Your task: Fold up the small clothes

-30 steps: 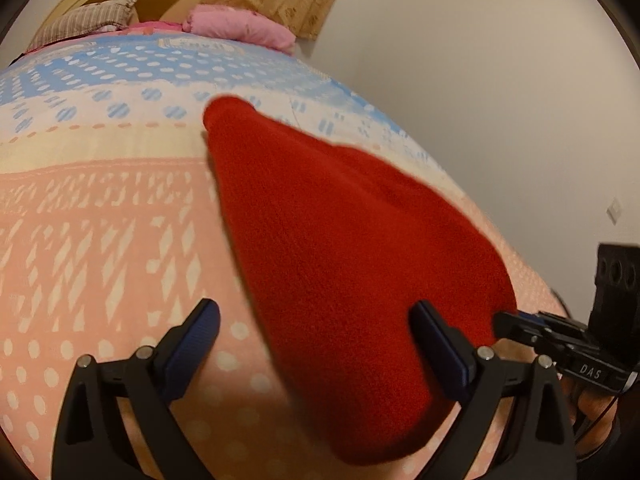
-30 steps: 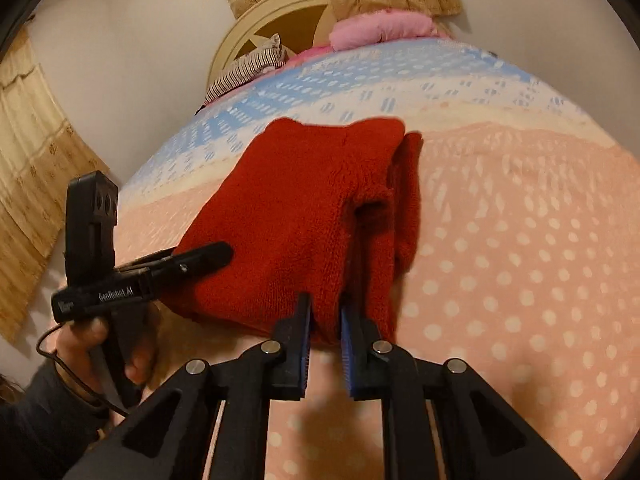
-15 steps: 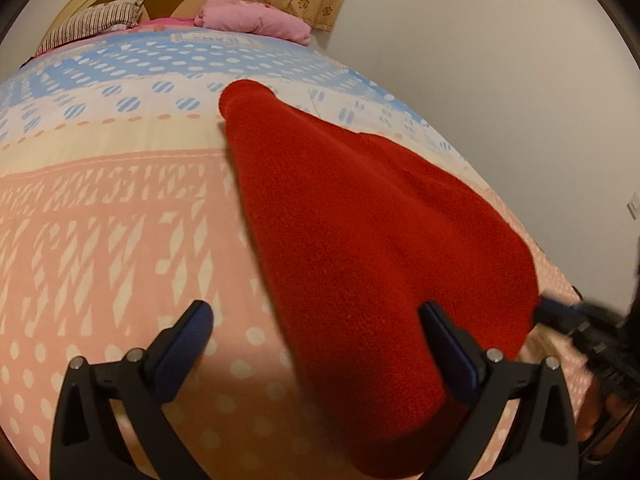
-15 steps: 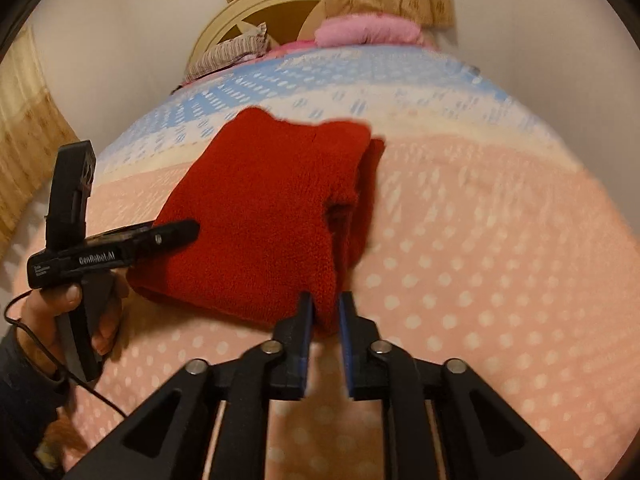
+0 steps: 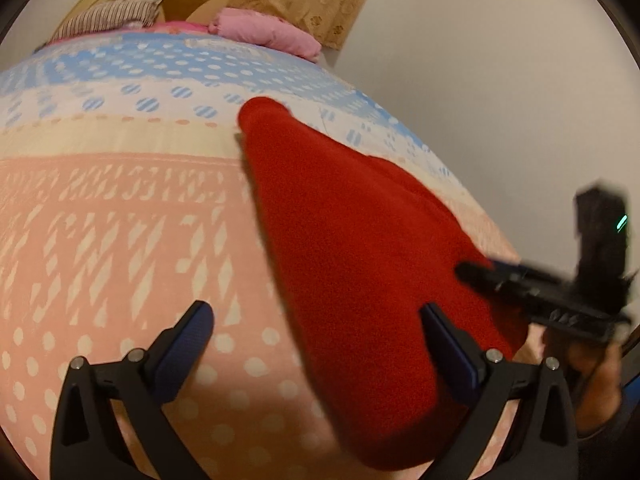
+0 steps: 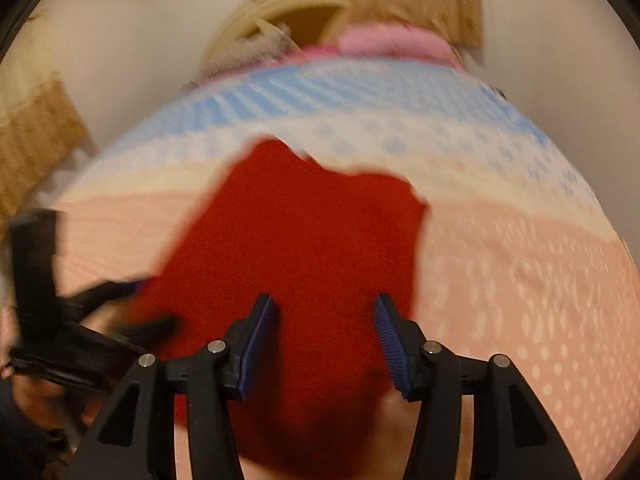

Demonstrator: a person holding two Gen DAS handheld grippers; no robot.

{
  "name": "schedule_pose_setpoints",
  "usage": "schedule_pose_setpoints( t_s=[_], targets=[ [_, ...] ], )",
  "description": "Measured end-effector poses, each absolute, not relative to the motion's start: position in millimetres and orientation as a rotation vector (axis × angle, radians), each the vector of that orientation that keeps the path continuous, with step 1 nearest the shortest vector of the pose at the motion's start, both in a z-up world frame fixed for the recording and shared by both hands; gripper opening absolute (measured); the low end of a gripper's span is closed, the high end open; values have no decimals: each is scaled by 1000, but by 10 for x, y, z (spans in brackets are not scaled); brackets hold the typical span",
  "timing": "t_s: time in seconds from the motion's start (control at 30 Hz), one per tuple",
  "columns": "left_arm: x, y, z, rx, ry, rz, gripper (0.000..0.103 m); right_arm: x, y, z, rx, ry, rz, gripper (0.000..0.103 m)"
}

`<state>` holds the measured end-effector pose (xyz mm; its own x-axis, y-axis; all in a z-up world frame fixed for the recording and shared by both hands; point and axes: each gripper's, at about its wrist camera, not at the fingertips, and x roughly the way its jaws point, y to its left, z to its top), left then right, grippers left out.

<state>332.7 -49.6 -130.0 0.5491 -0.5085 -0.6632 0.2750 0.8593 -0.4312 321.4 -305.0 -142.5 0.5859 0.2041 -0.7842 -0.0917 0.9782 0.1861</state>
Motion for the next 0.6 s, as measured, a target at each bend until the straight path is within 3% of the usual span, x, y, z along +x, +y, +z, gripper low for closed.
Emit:
schedule_pose_setpoints(
  t_s=[0.1,0.6],
  targets=[
    [3354,-549,-1318,-271,890,-465,103,3135,-3257,-1598,287,933,237,54],
    [3343,-621,-1334,-196,898,-446,103,3243,-3513,-1430,411,836,275,59]
  ],
)
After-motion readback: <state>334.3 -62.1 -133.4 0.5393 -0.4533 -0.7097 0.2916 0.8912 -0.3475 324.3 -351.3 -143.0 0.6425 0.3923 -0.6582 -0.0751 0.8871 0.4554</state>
